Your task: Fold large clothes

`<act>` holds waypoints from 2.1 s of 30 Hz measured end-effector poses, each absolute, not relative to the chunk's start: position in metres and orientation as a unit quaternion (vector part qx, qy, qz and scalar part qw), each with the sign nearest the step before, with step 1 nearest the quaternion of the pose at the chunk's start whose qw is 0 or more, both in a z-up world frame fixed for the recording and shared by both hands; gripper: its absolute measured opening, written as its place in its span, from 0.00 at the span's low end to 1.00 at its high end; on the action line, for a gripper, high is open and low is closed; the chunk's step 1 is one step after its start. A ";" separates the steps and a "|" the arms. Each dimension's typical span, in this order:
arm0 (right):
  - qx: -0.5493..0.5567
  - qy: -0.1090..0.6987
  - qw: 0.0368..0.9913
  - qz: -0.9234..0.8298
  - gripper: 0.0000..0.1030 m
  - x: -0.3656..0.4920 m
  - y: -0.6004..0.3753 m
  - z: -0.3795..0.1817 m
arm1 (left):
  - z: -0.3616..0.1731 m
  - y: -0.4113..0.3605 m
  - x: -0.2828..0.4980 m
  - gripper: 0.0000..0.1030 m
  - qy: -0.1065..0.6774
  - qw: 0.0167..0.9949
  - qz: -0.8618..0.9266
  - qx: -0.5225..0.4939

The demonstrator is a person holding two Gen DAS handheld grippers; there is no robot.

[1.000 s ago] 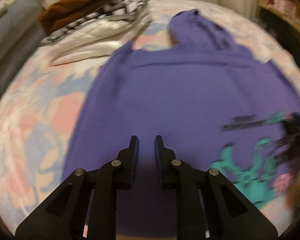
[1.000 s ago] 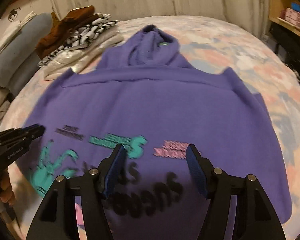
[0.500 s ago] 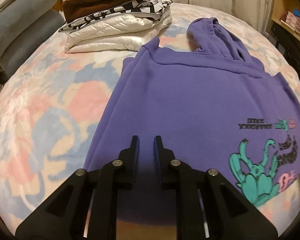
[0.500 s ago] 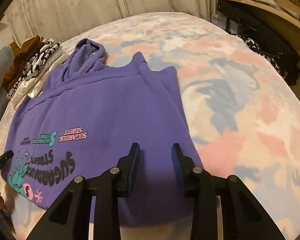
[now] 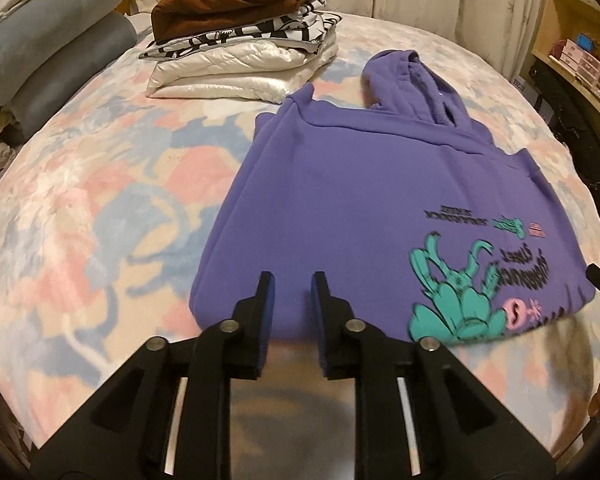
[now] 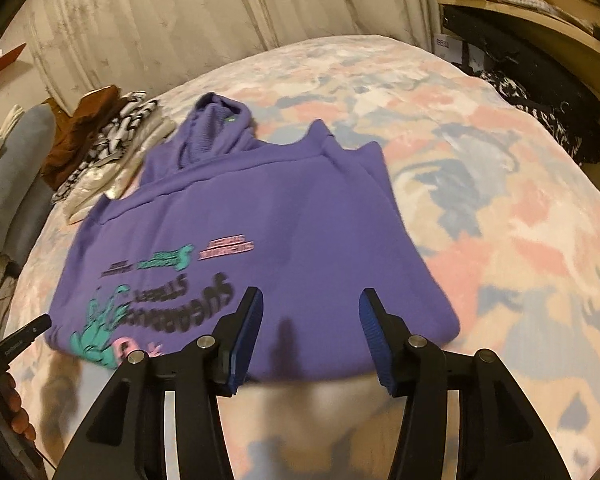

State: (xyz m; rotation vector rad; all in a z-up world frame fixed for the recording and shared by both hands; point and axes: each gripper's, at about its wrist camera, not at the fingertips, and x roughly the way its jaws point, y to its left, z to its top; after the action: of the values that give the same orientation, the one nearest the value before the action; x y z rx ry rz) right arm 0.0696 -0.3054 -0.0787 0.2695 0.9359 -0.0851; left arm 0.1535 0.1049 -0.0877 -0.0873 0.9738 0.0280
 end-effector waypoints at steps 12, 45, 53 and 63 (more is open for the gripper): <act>0.117 0.438 0.891 0.032 0.49 0.041 -0.250 -0.048 | -0.065 0.072 0.127 0.37 0.456 0.888 -0.029 -0.057; 0.123 0.502 0.855 0.032 0.49 0.060 -0.254 -0.145 | -0.144 0.056 0.151 0.40 0.479 0.876 -0.037 -0.038; 0.109 0.504 0.856 0.022 0.50 0.056 -0.260 -0.145 | -0.142 0.057 0.150 0.40 0.483 0.873 -0.040 -0.048; 0.066 0.521 0.850 0.048 0.60 0.066 -0.248 -0.138 | -0.128 0.064 0.188 0.40 0.511 0.858 -0.050 -0.023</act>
State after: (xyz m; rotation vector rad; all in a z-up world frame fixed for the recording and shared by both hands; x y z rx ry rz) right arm 0.0665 -0.2480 -0.1375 0.1391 1.0971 0.1009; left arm 0.1877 0.0641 -0.1276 -0.0483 1.0744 -0.1045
